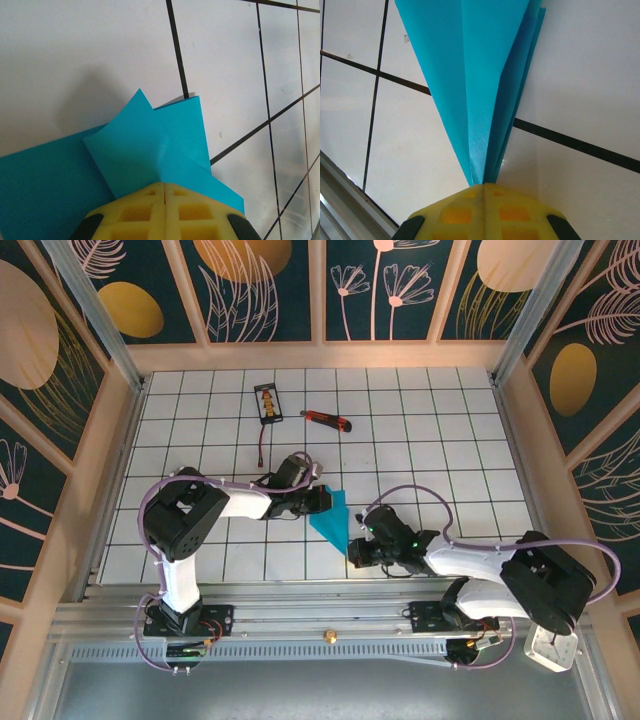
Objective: Fold a paper plane with a square sheet of paper (pick it up from the middle)
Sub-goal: Fourth fold the wing at the center of the table.
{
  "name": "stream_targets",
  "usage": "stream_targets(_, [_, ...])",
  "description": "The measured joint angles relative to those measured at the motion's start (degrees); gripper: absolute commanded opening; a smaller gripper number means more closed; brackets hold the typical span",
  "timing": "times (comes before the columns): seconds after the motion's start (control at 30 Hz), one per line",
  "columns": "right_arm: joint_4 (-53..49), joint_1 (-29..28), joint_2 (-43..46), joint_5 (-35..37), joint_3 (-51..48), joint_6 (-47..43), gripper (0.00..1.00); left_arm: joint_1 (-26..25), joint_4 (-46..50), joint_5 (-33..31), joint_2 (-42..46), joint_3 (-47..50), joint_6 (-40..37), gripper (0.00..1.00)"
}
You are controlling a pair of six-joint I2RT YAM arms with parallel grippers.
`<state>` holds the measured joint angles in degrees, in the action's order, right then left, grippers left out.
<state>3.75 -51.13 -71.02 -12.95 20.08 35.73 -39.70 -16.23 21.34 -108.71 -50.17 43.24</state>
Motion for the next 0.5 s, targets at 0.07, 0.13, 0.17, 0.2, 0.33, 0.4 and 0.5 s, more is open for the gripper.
stream_targets(0.07, [-1.73, 0.13, 0.48, 0.02, 1.6, -0.5, 0.05, 0.0, -0.04, -0.44, -0.11, -0.13, -0.04, 0.0])
stream_targets(0.13, [-2.36, 0.15, 0.96, 0.04, 3.34, -0.92, 0.05, 0.0, -0.04, -0.63, -0.11, -0.15, -0.15, 0.0])
stream_targets(0.17, [-2.38, 0.2, 1.03, 0.0, 4.15, -1.11, 0.05, 0.0, -0.07, -0.66, -0.11, -0.15, -0.17, 0.0])
stream_targets(0.2, [-2.38, 0.2, 1.01, 0.0, 5.07, -1.31, 0.04, 0.0, -0.07, -0.66, -0.11, -0.15, -0.17, 0.0])
stream_targets(0.33, [-1.9, 0.37, -0.87, -0.17, 7.45, -2.45, 0.05, 0.0, -0.07, -0.68, -0.11, -0.15, -0.17, 0.0])
stream_targets(0.4, [-1.18, 0.85, -2.84, -0.52, 7.82, -2.82, 0.05, 0.0, -0.07, -0.68, -0.11, -0.15, -0.17, 0.0])
stream_targets(0.5, [-0.48, 1.77, -6.49, -0.85, 8.09, -3.89, 0.04, 0.0, -0.07, -0.66, -0.13, -0.17, -0.17, 0.0])
